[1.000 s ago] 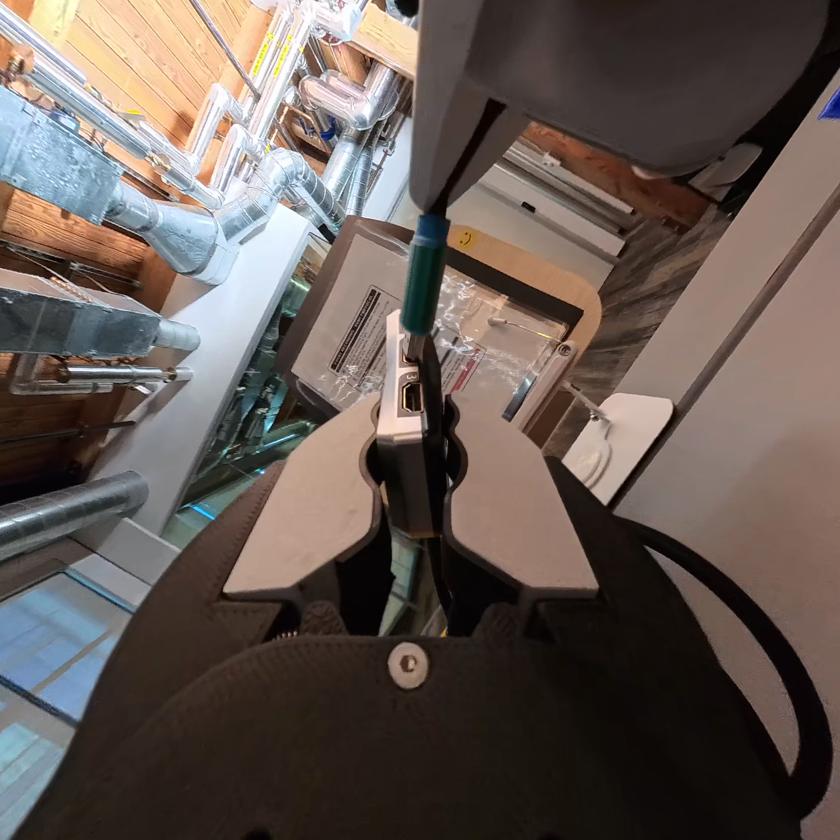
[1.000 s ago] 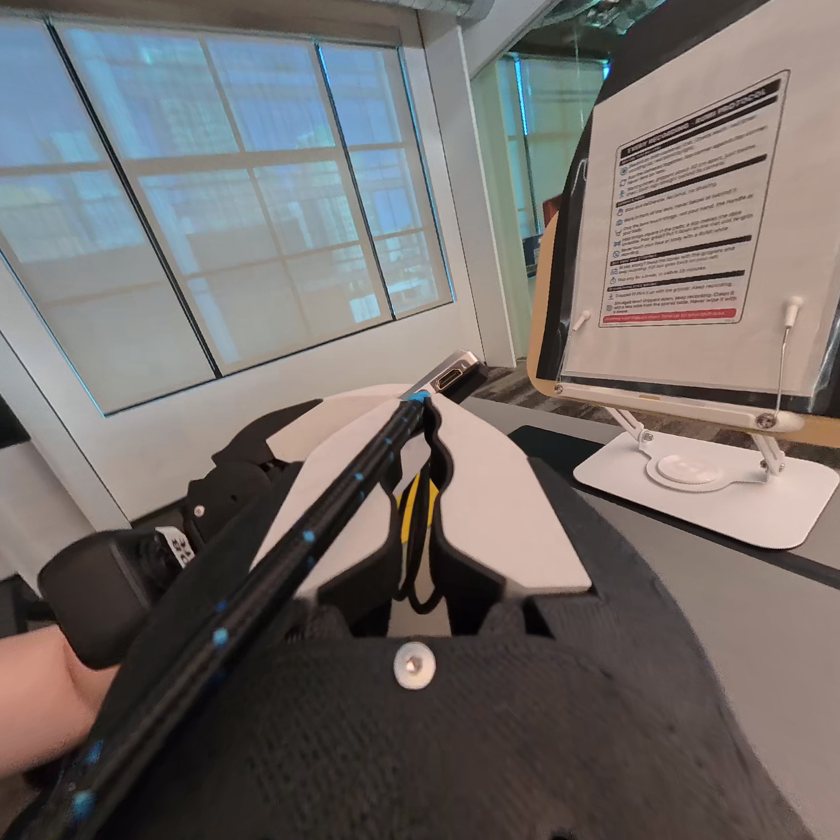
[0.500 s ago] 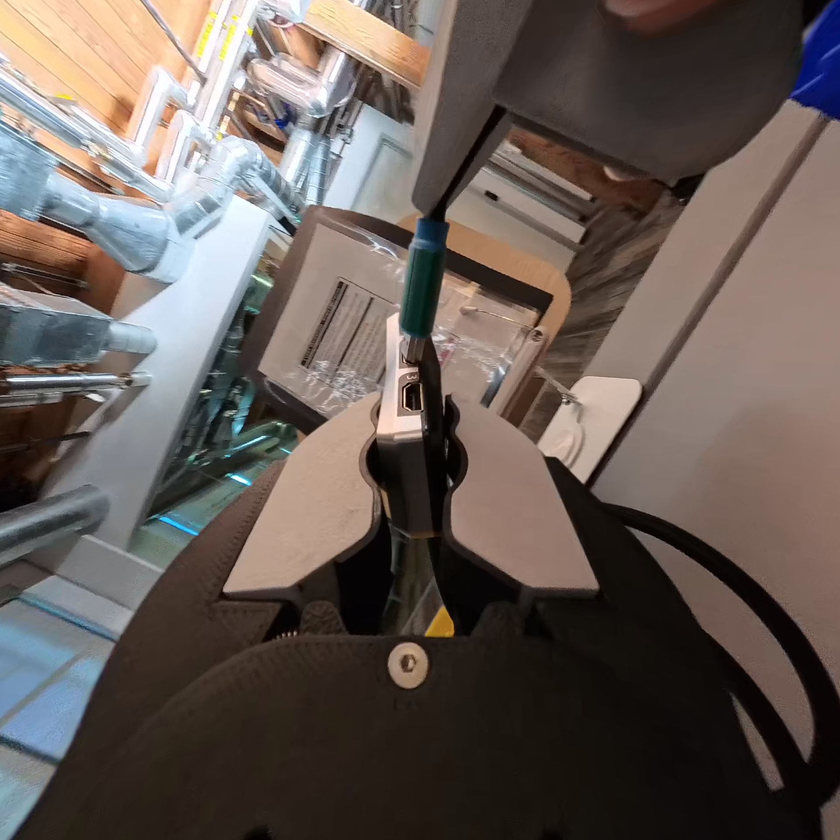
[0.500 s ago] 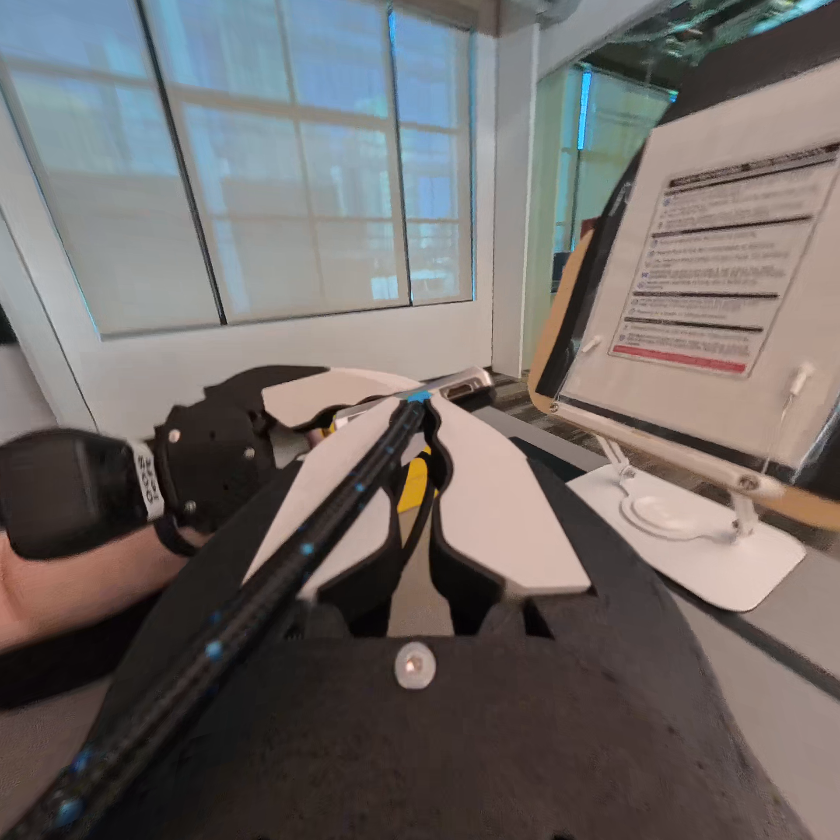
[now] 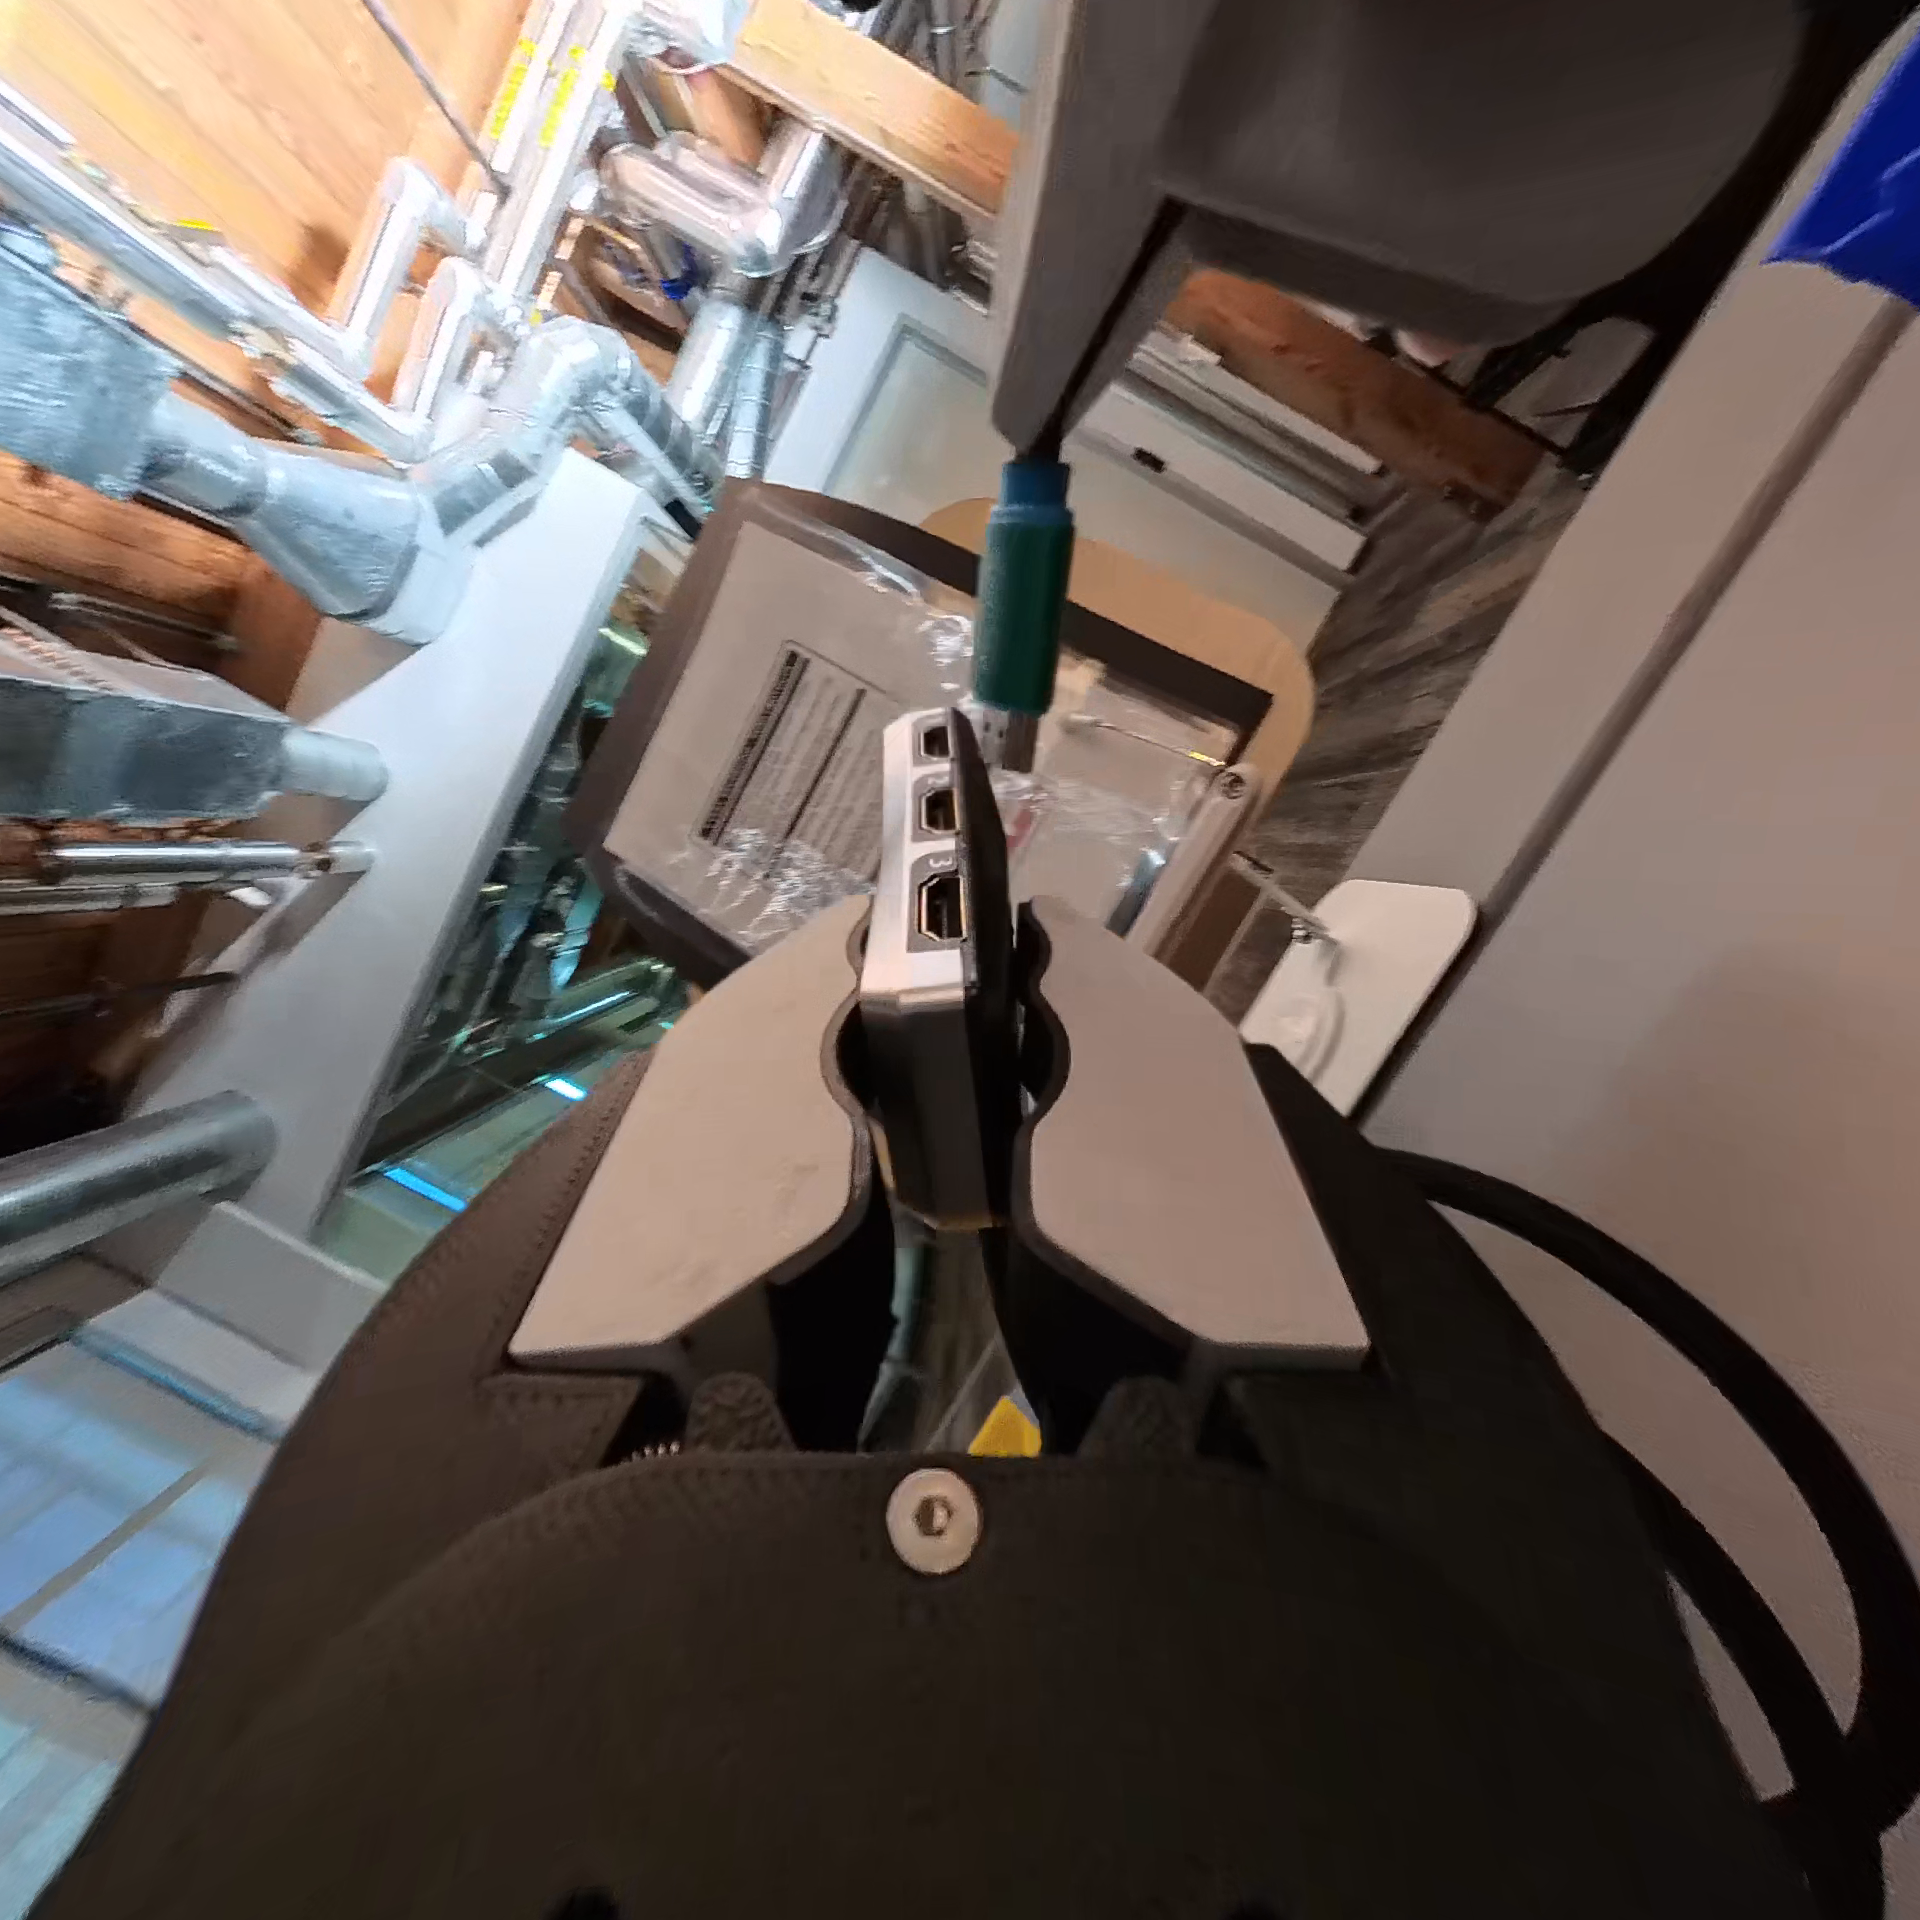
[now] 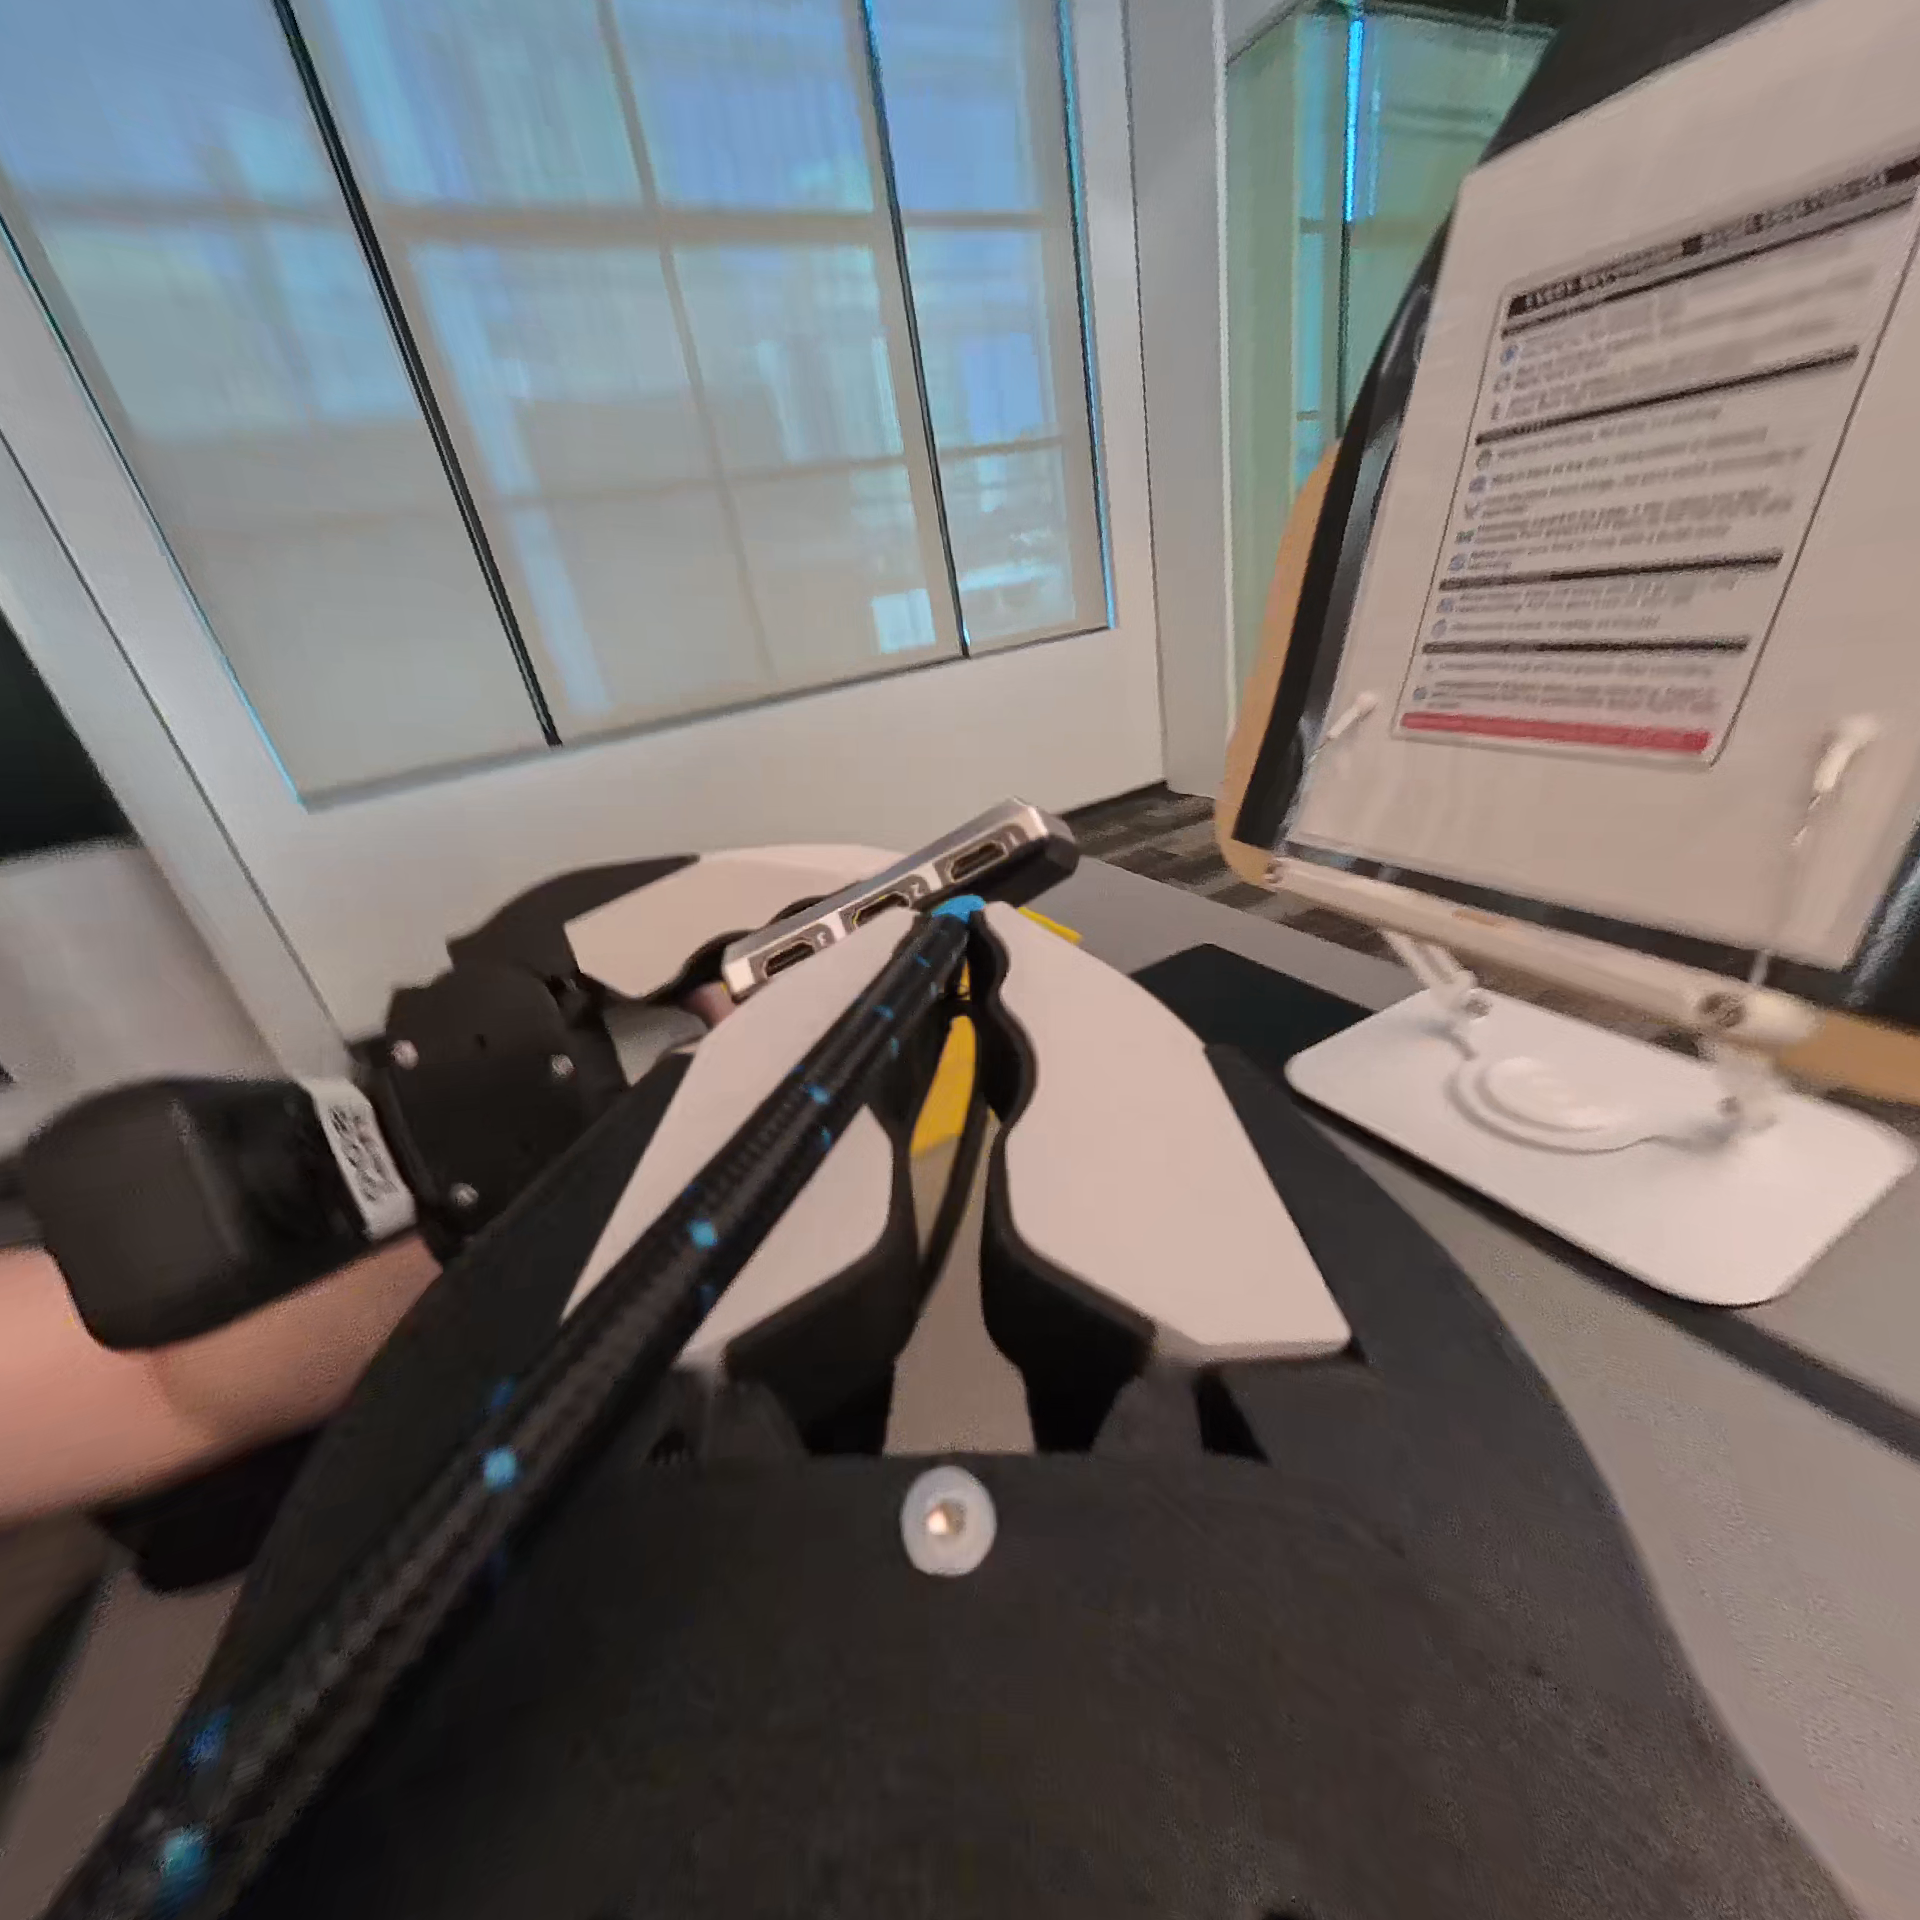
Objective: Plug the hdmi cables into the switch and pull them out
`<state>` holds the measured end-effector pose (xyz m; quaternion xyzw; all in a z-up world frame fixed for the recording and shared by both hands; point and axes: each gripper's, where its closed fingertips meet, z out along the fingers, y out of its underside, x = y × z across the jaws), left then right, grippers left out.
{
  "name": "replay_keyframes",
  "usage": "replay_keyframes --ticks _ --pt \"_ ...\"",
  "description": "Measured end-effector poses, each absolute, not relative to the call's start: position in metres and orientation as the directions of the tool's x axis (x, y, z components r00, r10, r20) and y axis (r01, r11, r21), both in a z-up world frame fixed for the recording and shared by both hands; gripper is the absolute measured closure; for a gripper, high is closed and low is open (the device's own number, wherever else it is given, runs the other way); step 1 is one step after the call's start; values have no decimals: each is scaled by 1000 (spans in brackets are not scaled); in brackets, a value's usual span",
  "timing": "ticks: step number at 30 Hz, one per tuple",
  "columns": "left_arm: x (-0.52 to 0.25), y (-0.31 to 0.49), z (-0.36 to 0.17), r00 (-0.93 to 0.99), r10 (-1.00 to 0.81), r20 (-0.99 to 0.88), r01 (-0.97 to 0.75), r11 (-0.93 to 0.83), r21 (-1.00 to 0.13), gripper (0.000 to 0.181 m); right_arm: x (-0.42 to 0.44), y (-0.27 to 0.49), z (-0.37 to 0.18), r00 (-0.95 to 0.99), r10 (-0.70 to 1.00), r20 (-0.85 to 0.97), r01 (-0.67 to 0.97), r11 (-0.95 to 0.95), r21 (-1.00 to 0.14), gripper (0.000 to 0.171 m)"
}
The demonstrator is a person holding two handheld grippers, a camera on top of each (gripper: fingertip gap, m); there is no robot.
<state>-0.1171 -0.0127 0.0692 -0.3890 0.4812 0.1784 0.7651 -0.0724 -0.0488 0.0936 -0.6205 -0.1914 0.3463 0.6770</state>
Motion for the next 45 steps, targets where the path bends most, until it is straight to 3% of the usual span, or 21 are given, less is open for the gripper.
replay_keyframes --ticks 4,7,17,33,42,45 --pt "-127 -13 82 499 38 -866 -682 634 -365 160 -77 -52 99 580 726 -369 -445 -98 -890 164" --pt "-127 -19 89 501 132 -855 -694 651 -307 160 -88 -61 109 539 759 -364 -481 -77 -874 164" --pt "-136 -32 113 531 258 -807 -713 651 -260 161 -96 -81 129 646 742 -181 -408 135 -903 163" --pt "-132 -36 112 519 274 -809 -718 653 -240 161 -98 -79 125 704 688 -175 -385 162 -909 164" --pt "-127 -36 104 418 346 -840 -756 645 -110 161 -97 -74 118 751 644 -144 -289 125 -949 164" --pt "-127 -35 103 428 306 -850 -736 664 -131 161 -97 -74 118 750 649 -129 -283 138 -949 164"
